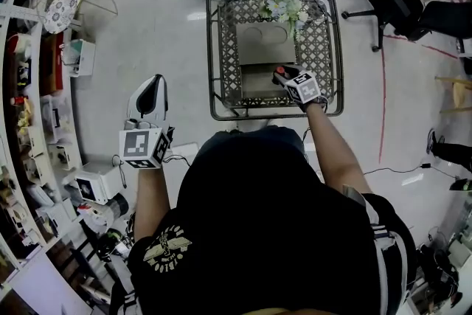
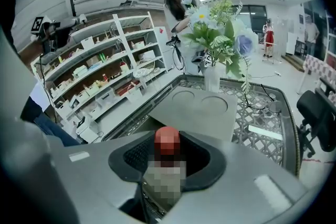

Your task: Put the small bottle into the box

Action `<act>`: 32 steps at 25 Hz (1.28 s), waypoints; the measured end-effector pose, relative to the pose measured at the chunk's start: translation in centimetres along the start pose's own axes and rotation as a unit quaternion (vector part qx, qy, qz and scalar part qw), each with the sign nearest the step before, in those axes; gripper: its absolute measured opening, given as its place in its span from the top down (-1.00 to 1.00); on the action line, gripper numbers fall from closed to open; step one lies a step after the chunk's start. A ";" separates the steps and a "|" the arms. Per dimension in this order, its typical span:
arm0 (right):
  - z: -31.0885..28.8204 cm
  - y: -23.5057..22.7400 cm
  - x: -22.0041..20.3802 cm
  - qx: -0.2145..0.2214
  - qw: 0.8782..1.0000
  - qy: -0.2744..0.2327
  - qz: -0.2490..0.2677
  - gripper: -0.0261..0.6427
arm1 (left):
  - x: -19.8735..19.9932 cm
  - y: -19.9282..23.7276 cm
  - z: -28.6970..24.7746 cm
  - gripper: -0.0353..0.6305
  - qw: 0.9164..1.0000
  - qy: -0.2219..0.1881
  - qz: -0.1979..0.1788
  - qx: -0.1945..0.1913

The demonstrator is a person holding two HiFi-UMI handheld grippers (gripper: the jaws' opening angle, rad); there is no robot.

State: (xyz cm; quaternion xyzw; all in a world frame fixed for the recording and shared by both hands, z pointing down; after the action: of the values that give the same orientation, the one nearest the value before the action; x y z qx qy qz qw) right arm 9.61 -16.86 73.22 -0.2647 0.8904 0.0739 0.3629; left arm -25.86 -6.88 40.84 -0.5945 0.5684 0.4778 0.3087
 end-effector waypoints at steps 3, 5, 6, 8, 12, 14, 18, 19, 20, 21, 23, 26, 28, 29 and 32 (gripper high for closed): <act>-0.5 0.0 -0.5 -0.001 1.000 0.012 0.005 0.47 | -0.5 -0.1 0.1 0.89 1.000 0.008 0.001 0.001; -0.9 -0.1 -0.9 -0.002 1.000 0.015 0.003 0.46 | -0.7 -0.3 0.1 0.89 1.000 0.010 0.000 0.001; -1.0 -0.1 -1.0 -0.003 1.000 0.016 0.002 0.46 | -0.7 -0.3 0.1 0.89 1.000 0.010 0.000 0.001; -1.4 -0.2 -1.3 -0.005 1.000 0.019 0.002 0.46 | -0.9 -0.3 0.0 0.89 1.000 0.013 0.002 0.001; -1.8 0.1 -1.9 -0.007 0.999 0.035 0.002 0.45 | -1.1 -0.2 0.1 0.89 1.000 0.016 0.002 0.001; -1.9 0.3 -2.0 -0.007 0.999 0.038 0.004 0.44 | -1.2 -0.1 0.1 0.89 1.000 0.017 0.002 0.002; -2.0 0.5 -1.7 -0.009 0.999 0.043 0.014 0.44 | -1.2 -0.1 -0.1 0.89 1.000 0.019 0.006 -0.003; -1.9 0.6 -1.6 -0.009 0.999 0.046 0.015 0.44 | -1.2 -0.1 -0.1 0.89 1.000 0.019 0.008 -0.005; -1.9 0.7 -1.6 -0.009 0.999 0.047 0.013 0.43 | -1.2 -0.2 -0.1 0.89 1.000 0.018 0.008 -0.006; -1.7 0.8 -1.5 -0.010 0.999 0.047 0.011 0.41 | -1.1 -0.2 -0.1 0.89 1.000 0.016 0.007 -0.009; -1.2 0.9 -1.3 -0.013 0.999 0.043 0.007 0.40 | -1.0 -0.3 -0.2 0.89 1.000 0.011 0.006 -0.014; -0.3 0.9 -0.8 -0.020 0.999 0.028 0.006 0.41 | -1.0 -0.6 -0.5 0.89 1.000 0.006 0.009 -0.021; 0.5 0.8 -0.4 -0.023 1.000 0.014 0.004 0.41 | -1.1 -0.9 -0.7 0.89 1.000 0.002 0.012 -0.028; 1.1 0.7 -0.2 -0.026 1.000 0.008 0.004 0.43 | -1.1 -1.2 -0.8 0.89 0.999 0.000 0.012 -0.033; 3.5 0.8 1.4 -0.042 0.999 -0.020 0.007 0.55 | -1.0 -2.1 -1.3 0.89 0.999 -0.007 0.013 -0.049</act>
State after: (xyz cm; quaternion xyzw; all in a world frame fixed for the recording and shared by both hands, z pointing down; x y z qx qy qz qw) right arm 10.48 -15.63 69.64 -0.2716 0.8808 0.1194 0.3690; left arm -23.45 -7.36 41.81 -0.5981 0.5493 0.5134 0.2773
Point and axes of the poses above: the fingertips, and each gripper's own axes: z backward along the fingers, y to its left, x out of its top, the point moved 7 cm from there along z, backward along the fingers, and after that the axes turned 15 degrees about z, right-handed, at the moved point
